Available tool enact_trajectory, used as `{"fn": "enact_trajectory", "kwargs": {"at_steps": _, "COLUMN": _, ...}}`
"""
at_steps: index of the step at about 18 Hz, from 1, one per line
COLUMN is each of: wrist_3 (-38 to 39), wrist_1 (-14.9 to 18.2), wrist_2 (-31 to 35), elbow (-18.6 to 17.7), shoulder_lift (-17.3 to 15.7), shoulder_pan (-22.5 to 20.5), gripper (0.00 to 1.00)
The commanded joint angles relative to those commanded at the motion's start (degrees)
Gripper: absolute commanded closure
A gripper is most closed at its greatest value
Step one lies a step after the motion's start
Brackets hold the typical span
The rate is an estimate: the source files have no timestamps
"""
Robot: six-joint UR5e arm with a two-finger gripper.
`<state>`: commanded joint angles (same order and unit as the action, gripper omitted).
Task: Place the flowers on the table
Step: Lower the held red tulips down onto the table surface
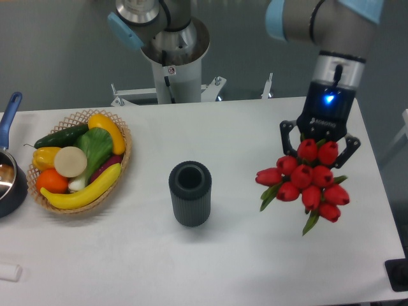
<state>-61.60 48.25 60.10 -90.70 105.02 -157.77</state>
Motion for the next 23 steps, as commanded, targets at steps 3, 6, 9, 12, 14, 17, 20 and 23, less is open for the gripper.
{"fn": "enact_trajectory", "kwargs": {"at_steps": 3, "wrist_3": -1.41, "wrist_1": 0.00, "wrist_2": 4.23, "elbow": 0.17, "shoulder_lift": 0.53, "shoulder_pan": 0.80, "gripper": 0.56}}
{"fn": "enact_trajectory", "kwargs": {"at_steps": 6, "wrist_3": -4.21, "wrist_1": 0.00, "wrist_2": 9.49, "elbow": 0.26, "shoulder_lift": 2.28, "shoulder_pan": 1.59, "gripper": 0.56}}
{"fn": "enact_trajectory", "kwargs": {"at_steps": 9, "wrist_3": -7.03, "wrist_1": -0.09, "wrist_2": 14.50, "elbow": 1.05, "shoulder_lift": 5.53, "shoulder_pan": 2.82, "gripper": 0.56}}
{"fn": "enact_trajectory", "kwargs": {"at_steps": 12, "wrist_3": -8.00, "wrist_1": -0.09, "wrist_2": 20.22, "elbow": 2.28, "shoulder_lift": 8.17, "shoulder_pan": 4.40, "gripper": 0.56}}
{"fn": "enact_trajectory", "kwargs": {"at_steps": 14, "wrist_3": -8.01, "wrist_1": 0.09, "wrist_2": 23.21, "elbow": 2.72, "shoulder_lift": 9.93, "shoulder_pan": 5.71, "gripper": 0.56}}
{"fn": "enact_trajectory", "kwargs": {"at_steps": 17, "wrist_3": -7.92, "wrist_1": 0.09, "wrist_2": 25.06, "elbow": 3.51, "shoulder_lift": 12.39, "shoulder_pan": 7.04, "gripper": 0.56}}
{"fn": "enact_trajectory", "kwargs": {"at_steps": 20, "wrist_3": -7.74, "wrist_1": 0.18, "wrist_2": 27.60, "elbow": 4.48, "shoulder_lift": 14.85, "shoulder_pan": 8.61, "gripper": 0.56}}
{"fn": "enact_trajectory", "kwargs": {"at_steps": 23, "wrist_3": -8.01, "wrist_1": 0.09, "wrist_2": 29.81, "elbow": 4.48, "shoulder_lift": 16.61, "shoulder_pan": 9.41, "gripper": 0.56}}
